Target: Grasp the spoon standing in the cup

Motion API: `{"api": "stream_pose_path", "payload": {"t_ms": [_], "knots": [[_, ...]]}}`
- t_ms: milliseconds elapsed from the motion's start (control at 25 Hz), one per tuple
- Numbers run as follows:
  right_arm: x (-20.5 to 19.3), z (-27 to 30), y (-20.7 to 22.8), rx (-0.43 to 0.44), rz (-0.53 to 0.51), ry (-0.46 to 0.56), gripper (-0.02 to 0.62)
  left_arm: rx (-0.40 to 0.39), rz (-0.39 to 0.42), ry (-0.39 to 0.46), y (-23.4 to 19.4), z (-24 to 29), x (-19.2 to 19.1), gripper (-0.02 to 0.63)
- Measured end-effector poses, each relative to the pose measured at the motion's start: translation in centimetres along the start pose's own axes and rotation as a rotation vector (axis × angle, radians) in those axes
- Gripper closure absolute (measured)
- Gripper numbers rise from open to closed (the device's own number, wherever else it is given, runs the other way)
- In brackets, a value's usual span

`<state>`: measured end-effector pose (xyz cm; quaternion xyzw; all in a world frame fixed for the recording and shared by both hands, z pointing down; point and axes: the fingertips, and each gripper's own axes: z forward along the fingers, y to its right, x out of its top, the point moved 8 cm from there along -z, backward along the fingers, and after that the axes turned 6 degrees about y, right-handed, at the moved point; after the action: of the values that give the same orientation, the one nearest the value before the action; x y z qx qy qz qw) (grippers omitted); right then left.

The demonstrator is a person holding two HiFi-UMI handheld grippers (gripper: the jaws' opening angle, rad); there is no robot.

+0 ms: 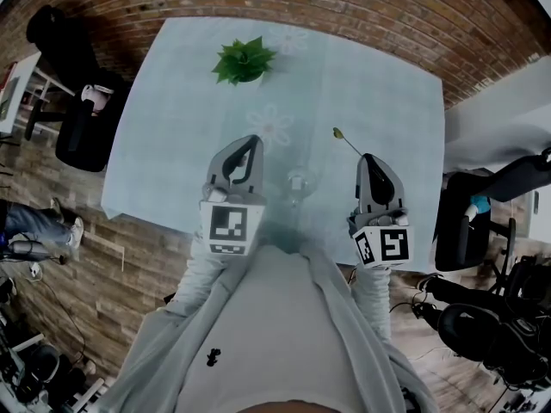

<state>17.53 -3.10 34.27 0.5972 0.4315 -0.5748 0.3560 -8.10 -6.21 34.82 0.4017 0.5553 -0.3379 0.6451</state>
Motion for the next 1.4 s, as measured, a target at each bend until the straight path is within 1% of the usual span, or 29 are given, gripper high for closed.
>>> {"api": "stream_pose_path", "payload": {"t_ms": [720,1400], "knots": [[-0.17,-0.02,0.05,0.015,0.003,-0.011,0.578,0.013,-0.004,-0.002,-0.1,-0.08,-0.21,0.588],[-0.4,0.04,0.25,0.017,0.015,-0.014,0.577,0.009,-0.002,-0.006,0.04,0.32,-0.32,0.588]]}}
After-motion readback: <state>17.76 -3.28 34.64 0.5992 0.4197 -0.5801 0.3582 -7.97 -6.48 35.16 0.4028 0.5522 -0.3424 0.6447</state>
